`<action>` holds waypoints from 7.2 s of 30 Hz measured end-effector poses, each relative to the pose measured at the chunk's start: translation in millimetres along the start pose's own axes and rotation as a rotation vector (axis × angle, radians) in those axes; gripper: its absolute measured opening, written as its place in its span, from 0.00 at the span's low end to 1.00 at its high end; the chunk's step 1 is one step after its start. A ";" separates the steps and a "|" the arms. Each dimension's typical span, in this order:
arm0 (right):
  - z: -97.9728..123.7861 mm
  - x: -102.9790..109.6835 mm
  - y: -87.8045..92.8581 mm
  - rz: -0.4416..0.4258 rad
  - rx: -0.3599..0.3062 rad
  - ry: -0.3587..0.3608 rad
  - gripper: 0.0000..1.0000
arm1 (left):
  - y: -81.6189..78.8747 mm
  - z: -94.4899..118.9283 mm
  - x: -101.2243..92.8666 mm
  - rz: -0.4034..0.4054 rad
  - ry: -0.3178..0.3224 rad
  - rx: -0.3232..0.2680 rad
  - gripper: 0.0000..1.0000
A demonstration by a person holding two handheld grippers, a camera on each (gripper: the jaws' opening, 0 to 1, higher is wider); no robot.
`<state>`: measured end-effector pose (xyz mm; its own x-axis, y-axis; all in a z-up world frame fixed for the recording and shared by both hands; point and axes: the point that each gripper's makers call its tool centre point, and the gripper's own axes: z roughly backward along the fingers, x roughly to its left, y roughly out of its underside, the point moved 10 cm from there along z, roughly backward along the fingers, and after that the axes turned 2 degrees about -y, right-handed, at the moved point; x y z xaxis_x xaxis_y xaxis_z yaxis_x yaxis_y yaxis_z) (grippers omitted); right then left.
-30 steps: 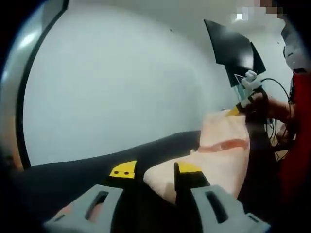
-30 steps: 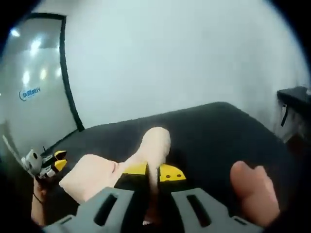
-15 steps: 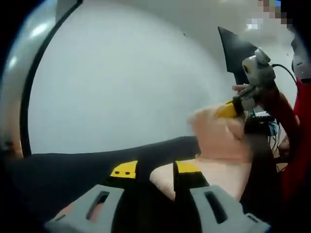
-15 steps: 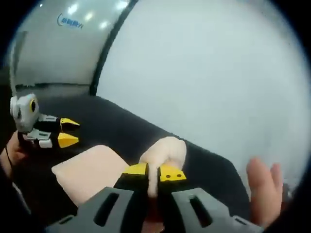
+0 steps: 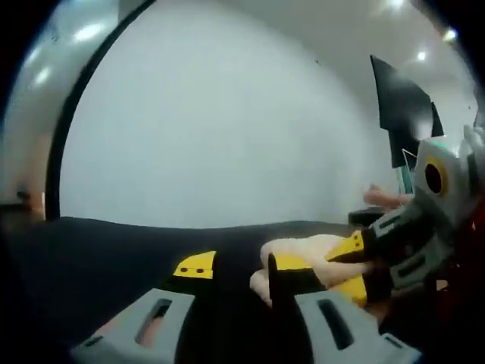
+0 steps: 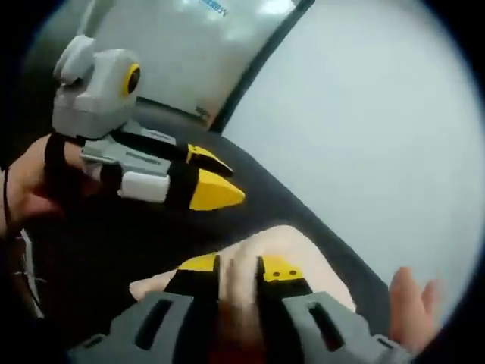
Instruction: Fold the towel on the table until its edges align and the towel forms a compact rectangular stack.
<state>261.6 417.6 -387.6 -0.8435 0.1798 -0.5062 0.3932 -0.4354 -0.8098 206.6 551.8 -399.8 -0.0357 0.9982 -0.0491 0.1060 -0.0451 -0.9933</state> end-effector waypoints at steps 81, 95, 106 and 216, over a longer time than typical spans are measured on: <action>42.3 -100.0 100.6 -0.434 -0.252 -0.534 0.69 | 17.5 -61.0 -49.4 -0.153 0.356 0.267 0.38; 39.1 -140.0 89.7 -0.590 -0.397 -0.596 0.56 | -5.6 -60.0 -44.8 -0.032 0.309 0.252 0.38; 6.5 -105.8 95.8 -0.444 -0.256 -0.643 0.60 | 27.1 -104.0 -38.7 0.214 0.289 0.434 0.31; 29.3 -100.4 104.9 -0.398 -0.261 -0.644 0.19 | 29.5 -55.4 -89.7 -0.074 0.526 0.355 0.62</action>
<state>376.8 328.1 -413.1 -0.9528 -0.3008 0.0419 0.0238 -0.2114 -0.9771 267.9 463.2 -418.9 0.4718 0.8816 -0.0110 -0.2169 0.1039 -0.9707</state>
